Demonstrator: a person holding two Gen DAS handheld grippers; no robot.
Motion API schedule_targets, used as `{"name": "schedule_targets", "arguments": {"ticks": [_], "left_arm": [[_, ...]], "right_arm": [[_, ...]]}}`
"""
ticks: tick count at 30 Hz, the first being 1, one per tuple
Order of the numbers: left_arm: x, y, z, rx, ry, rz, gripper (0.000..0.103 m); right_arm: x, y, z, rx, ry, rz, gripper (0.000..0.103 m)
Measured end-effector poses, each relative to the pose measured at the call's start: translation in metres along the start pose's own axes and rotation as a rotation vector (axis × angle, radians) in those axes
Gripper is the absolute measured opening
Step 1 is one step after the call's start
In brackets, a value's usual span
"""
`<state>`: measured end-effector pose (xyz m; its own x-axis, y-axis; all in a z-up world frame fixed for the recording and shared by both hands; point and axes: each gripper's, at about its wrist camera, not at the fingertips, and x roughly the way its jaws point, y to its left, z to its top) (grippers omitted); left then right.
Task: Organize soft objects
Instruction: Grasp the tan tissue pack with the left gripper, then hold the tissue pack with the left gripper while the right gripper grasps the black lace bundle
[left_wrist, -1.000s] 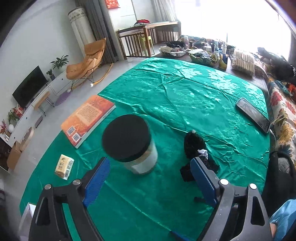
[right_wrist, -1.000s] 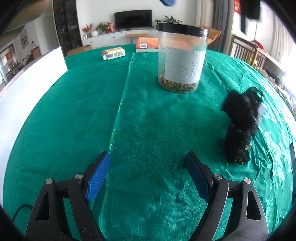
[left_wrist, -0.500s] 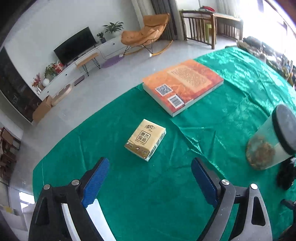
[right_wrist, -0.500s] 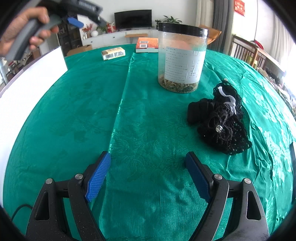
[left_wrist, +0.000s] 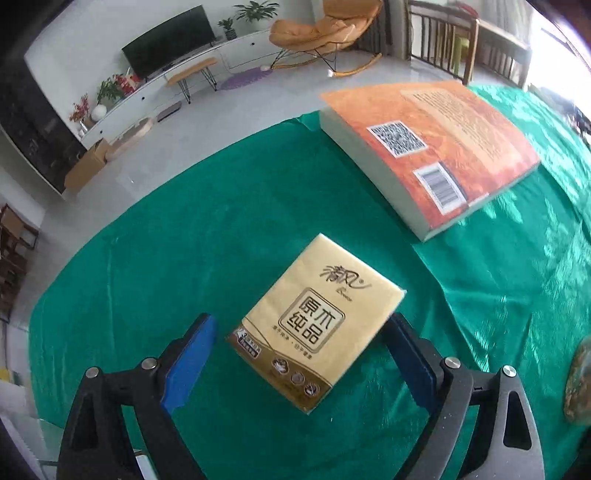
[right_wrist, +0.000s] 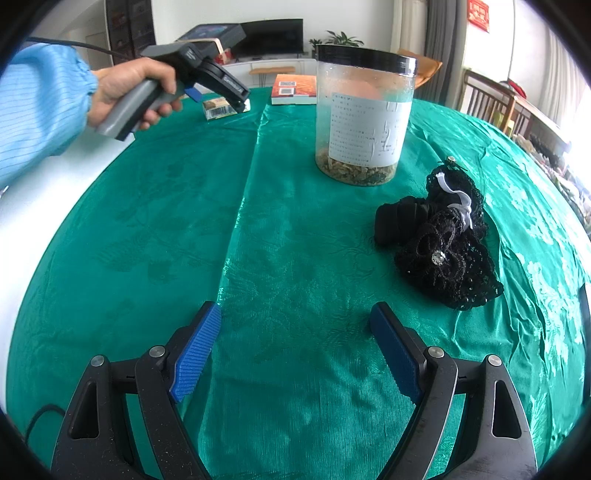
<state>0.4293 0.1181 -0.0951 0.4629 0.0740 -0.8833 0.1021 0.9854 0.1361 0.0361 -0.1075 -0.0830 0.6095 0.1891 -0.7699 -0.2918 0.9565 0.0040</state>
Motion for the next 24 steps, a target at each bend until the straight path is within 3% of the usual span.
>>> {"name": "schedule_targets", "arguments": {"ticks": [3,4,10,14,19,24], "left_arm": [[0.005,0.006,-0.003,-0.071,0.013,-0.082,0.091],[0.003,0.006,-0.006,-0.078,0.001,-0.109,0.077],[-0.018,-0.009,-0.034,-0.106,-0.017,-0.05,0.07],[-0.048,-0.016,-0.089,-0.213,0.001,-0.065,0.07],[-0.099,-0.054,-0.178,-0.204,-0.019,-0.062,0.07],[-0.131,-0.079,-0.241,-0.21,-0.053,-0.062,0.071]], "right_arm": [[0.0,0.0,0.0,0.0,0.0,0.0,0.086],[0.0,0.0,0.001,0.0,0.001,0.0,0.086],[0.0,0.0,0.001,0.0,0.001,0.001,0.086],[0.0,0.0,0.001,0.0,0.001,0.001,0.086],[0.0,0.0,0.0,0.0,0.001,0.001,0.086],[0.0,0.0,0.0,0.001,0.0,0.006,0.086]]}}
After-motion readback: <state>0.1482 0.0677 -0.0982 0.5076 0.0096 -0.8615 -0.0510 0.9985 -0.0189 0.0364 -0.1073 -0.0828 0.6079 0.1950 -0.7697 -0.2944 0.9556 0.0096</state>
